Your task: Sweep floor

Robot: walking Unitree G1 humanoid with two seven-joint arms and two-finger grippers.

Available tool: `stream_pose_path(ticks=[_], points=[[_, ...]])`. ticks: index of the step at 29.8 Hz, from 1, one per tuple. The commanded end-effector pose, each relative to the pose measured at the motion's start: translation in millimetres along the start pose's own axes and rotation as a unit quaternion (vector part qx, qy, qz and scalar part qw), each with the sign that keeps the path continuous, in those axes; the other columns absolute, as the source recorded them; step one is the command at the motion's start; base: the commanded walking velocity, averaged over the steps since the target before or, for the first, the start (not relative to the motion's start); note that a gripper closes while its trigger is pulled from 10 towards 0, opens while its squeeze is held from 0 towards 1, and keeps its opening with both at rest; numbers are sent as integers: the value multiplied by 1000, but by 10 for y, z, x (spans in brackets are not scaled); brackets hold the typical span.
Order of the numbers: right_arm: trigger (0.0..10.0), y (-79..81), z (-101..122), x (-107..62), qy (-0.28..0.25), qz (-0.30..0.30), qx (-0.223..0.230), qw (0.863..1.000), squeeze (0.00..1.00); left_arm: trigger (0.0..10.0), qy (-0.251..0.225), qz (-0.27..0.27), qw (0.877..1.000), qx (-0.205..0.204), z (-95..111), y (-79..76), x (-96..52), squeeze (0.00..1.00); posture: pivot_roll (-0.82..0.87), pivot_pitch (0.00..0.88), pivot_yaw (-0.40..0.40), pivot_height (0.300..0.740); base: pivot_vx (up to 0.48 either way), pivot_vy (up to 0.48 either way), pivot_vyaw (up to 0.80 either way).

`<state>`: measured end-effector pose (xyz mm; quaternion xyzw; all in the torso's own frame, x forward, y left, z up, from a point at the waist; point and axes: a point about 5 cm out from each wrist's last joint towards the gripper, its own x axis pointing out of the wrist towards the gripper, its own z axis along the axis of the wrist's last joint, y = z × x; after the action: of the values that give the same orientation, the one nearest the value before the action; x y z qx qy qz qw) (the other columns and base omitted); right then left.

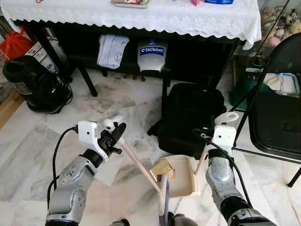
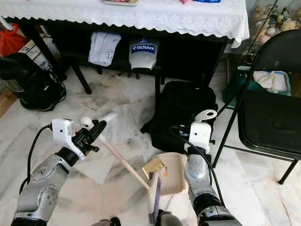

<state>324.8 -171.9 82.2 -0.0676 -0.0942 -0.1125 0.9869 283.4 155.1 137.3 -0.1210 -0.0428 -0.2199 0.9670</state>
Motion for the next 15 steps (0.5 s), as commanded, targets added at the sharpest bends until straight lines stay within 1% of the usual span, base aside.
stream_pose_path(ticks=[1, 3, 4, 6, 7, 8, 9, 10, 11, 12, 13, 15], points=[[10000, 1, -7, -15, 1, 0, 1, 1000, 0, 10000, -22, -4, 1000, -16, 104, 3, -53, 0, 59, 225, 35, 740, 0, 0, 0], [10000, 2, -8, -14, 1, 1, 1, 1000, 0, 10000, -25, -4, 1000, -14, 138, 14, -71, 0, 60, 224, 34, 740, 0, 0, 0], [10000, 3, -9, -12, 2, 1, 1, 1000, 0, 10000, -32, -2, 999, -8, 211, 42, -108, 0, 60, 223, 34, 740, 0, 0, 0], [10000, 3, -10, -11, 2, 1, 1, 1000, 0, 10000, -40, 1, 999, 1, 292, 74, -144, 0, 60, 222, 34, 740, 0, 0, 0], [10000, 4, -10, -9, 3, 1, 1, 1000, 0, 10000, -51, 2, 999, 9, 401, 107, -181, 0, 62, 221, 33, 740, 0, 0, 0], [10000, 4, -10, -8, 3, 1, 1, 1000, 0, 10000, -56, 2, 998, 11, 454, 121, -198, 0, 63, 221, 33, 740, 0, 0, 0], [10000, 8, -10, -8, 4, 2, 2, 1000, 0, 10000, -68, 1, 998, 15, 571, 150, -233, 0, 64, 221, 32, 740, 0, 0, 0], [10000, 11, -10, -8, 4, 2, 2, 1000, 0, 10000, -76, 0, 997, 16, 634, 162, -249, 0, 66, 221, 32, 740, 0, 0, 0], [10000, 12, -10, -8, 4, 2, 2, 1000, 0, 10000, -79, 0, 997, 17, 654, 165, -253, 0, 66, 221, 32, 740, 0, 0, 0], [10000, 19, -11, -9, 5, 3, 3, 1000, 0, 10000, -91, 1, 996, 20, 752, 183, -265, 0, 67, 222, 31, 740, 0, 0, 0], [10000, 19, -11, -9, 5, 3, 3, 1000, 0, 10000, -91, 1, 996, 20, 752, 183, -265, 0, 67, 222, 31, 740, 0, 0, 0], [10000, 25, -12, -11, 5, 4, 3, 1000, 0, 10000, -100, 9, 994, 33, 815, 213, -266, 0, 69, 223, 30, 740, 0, 0, 0]])
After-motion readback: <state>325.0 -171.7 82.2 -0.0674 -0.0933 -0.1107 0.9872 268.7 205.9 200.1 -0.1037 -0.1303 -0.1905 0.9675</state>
